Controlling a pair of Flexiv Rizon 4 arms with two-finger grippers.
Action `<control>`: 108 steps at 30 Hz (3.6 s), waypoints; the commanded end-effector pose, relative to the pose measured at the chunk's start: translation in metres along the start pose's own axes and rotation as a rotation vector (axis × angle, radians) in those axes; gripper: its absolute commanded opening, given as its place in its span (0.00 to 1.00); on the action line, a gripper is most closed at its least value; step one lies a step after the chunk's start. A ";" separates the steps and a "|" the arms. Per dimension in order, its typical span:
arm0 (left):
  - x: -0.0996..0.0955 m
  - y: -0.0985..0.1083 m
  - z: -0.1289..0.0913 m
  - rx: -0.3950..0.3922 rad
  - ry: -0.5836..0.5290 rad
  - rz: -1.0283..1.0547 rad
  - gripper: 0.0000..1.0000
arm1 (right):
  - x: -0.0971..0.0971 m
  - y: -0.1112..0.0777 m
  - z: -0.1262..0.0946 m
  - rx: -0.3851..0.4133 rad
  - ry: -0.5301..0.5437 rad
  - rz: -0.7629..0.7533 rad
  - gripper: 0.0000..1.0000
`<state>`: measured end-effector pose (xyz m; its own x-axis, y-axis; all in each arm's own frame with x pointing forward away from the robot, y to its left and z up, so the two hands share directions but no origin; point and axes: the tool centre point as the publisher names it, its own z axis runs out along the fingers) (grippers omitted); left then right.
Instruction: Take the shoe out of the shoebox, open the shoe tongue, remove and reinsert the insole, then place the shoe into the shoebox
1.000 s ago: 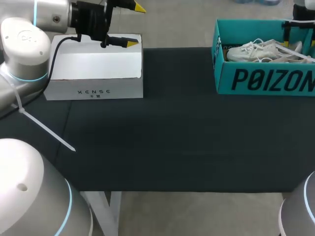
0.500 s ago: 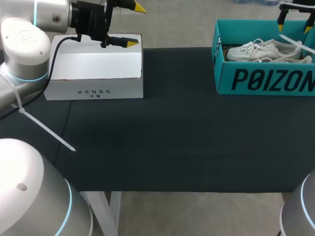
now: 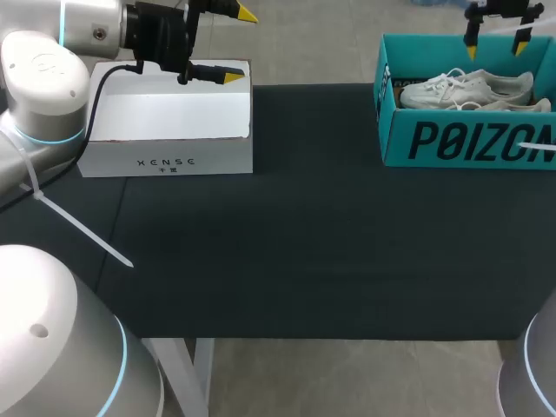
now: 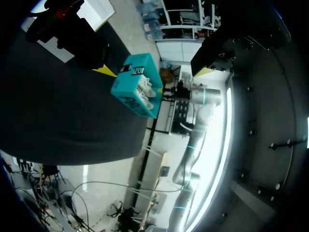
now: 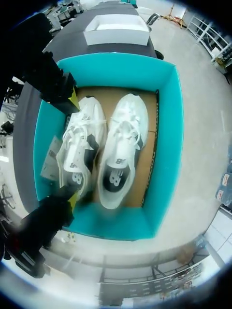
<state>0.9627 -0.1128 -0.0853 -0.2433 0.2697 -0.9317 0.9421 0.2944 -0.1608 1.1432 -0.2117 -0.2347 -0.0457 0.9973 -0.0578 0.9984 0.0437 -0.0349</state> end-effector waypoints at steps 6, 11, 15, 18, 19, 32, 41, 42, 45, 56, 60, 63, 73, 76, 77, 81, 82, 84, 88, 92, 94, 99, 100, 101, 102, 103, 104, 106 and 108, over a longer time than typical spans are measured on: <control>0.000 0.000 -0.001 0.000 0.004 0.001 1.00 | 0.000 -0.028 0.000 -0.175 -0.002 0.002 1.00; -0.035 0.009 0.012 -0.519 -0.132 -0.290 1.00 | 0.008 -0.036 0.006 -0.135 0.035 0.082 1.00; -0.055 0.000 0.009 -0.743 -0.187 -0.542 1.00 | 0.013 -0.050 0.010 -0.115 0.041 0.108 1.00; -0.063 -0.006 0.009 -0.865 -0.211 -0.663 1.00 | 0.013 -0.057 0.014 -0.109 0.040 0.106 1.00; -0.064 -0.006 0.009 -0.863 -0.222 -0.699 1.00 | 0.012 -0.059 0.015 -0.103 0.038 0.113 1.00; -0.066 0.009 0.000 -1.138 -0.401 -1.085 1.00 | 0.010 -0.070 0.024 -0.071 0.092 0.145 1.00; -0.069 0.016 -0.001 -1.157 -0.395 -1.130 1.00 | 0.016 -0.072 0.041 -0.013 0.103 0.155 1.00; -0.074 0.021 -0.001 -1.166 -0.366 -1.195 1.00 | 0.016 -0.072 0.042 -0.011 0.103 0.155 1.00; -0.079 0.036 -0.001 -1.200 -0.323 -1.274 1.00 | 0.018 -0.072 0.042 -0.007 0.106 0.157 1.00; -0.084 0.056 -0.006 -1.256 -0.200 -1.476 1.00 | 0.020 -0.079 0.041 -0.004 0.109 0.171 1.00; -0.083 0.059 -0.006 -1.271 -0.145 -1.580 1.00 | 0.022 -0.081 0.038 0.006 0.108 0.173 1.00; -0.082 0.063 -0.007 -1.285 -0.100 -1.671 1.00 | 0.023 -0.082 0.036 0.035 0.092 0.177 1.00; -0.058 0.087 -0.020 -1.391 -0.030 -2.148 1.00 | 0.031 -0.098 0.027 0.054 0.114 0.177 1.00; -0.054 0.092 -0.027 -1.435 -0.119 -2.296 1.00 | 0.031 -0.110 0.021 0.021 0.044 0.201 1.00; -0.053 0.094 -0.030 -1.440 -0.164 -2.352 1.00 | 0.031 -0.114 0.019 -0.006 -0.012 0.233 1.00; -0.050 0.097 -0.040 -1.474 -0.323 -2.504 1.00 | 0.022 -0.125 0.009 -0.082 -0.039 0.309 1.00; -0.049 0.098 -0.042 -1.472 -0.364 -2.535 1.00 | 0.018 -0.126 0.009 -0.089 -0.037 0.329 1.00; -0.047 0.102 -0.044 -1.504 -0.426 -2.635 1.00 | 0.009 -0.127 0.008 -0.096 -0.019 0.361 1.00; -0.036 0.106 -0.047 -1.523 -0.536 -2.770 1.00 | -0.006 -0.123 0.012 -0.089 0.010 0.402 1.00; -0.018 0.103 -0.041 -1.522 -0.540 -2.835 1.00 | -0.013 -0.118 0.016 -0.069 -0.003 0.390 1.00; -0.009 0.103 -0.039 -1.522 -0.561 -2.873 1.00 | -0.016 -0.116 0.014 -0.077 0.002 0.381 1.00; 0.018 0.104 -0.036 -1.603 -0.786 -2.871 1.00 | -0.031 -0.112 0.007 -0.110 0.066 0.368 1.00; 0.025 0.103 -0.036 -1.653 -0.789 -2.868 1.00 | -0.033 -0.112 0.006 -0.111 0.076 0.353 1.00; 0.032 0.105 -0.037 -1.662 -0.832 -2.894 1.00 | -0.035 -0.111 0.005 -0.104 0.063 0.350 1.00; 0.038 0.105 -0.037 -1.642 -0.862 -2.903 1.00 | -0.036 -0.111 0.005 -0.102 0.039 0.341 1.00; 0.045 0.104 -0.037 -1.671 -0.804 -2.881 1.00 | -0.037 -0.110 0.005 -0.097 0.027 0.331 1.00; 0.052 0.104 -0.037 -1.662 -0.778 -2.900 1.00 | -0.038 -0.109 0.005 -0.094 0.014 0.331 1.00; 0.064 0.101 -0.036 -1.589 -0.537 -2.903 1.00 | -0.039 -0.109 0.004 -0.096 0.003 0.312 1.00; 0.076 0.099 -0.039 -1.562 -0.381 -2.842 1.00 | -0.040 -0.112 0.003 -0.090 -0.010 0.284 1.00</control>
<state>1.0320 -0.0353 -0.1458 0.4956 -0.8563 0.1453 -0.8583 -0.5085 -0.0697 1.0323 -0.2594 -0.2348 0.2404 0.9697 -0.0443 0.9684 -0.2365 0.0795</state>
